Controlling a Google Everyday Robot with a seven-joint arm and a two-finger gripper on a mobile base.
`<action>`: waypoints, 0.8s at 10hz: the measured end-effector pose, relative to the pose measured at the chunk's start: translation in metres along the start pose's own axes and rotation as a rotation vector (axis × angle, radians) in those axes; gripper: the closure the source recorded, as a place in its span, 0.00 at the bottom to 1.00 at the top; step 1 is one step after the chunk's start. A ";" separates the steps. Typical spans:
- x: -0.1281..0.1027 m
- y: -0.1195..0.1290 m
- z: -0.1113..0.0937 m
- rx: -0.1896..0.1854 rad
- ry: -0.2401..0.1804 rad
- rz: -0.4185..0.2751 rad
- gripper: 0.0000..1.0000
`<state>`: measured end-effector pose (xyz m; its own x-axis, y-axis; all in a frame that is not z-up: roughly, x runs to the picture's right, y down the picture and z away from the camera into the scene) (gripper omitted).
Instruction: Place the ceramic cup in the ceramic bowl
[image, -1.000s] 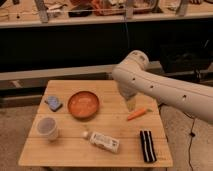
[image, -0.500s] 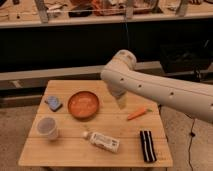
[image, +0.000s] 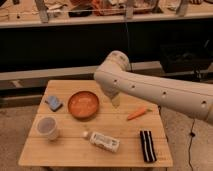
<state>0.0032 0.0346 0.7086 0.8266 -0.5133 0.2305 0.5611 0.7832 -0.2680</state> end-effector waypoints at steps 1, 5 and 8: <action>-0.005 -0.005 0.001 0.008 -0.006 -0.022 0.20; -0.033 -0.014 0.000 0.029 -0.035 -0.110 0.20; -0.065 -0.026 0.000 0.047 -0.071 -0.178 0.20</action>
<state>-0.0652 0.0474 0.7006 0.7086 -0.6205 0.3360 0.6941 0.6986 -0.1737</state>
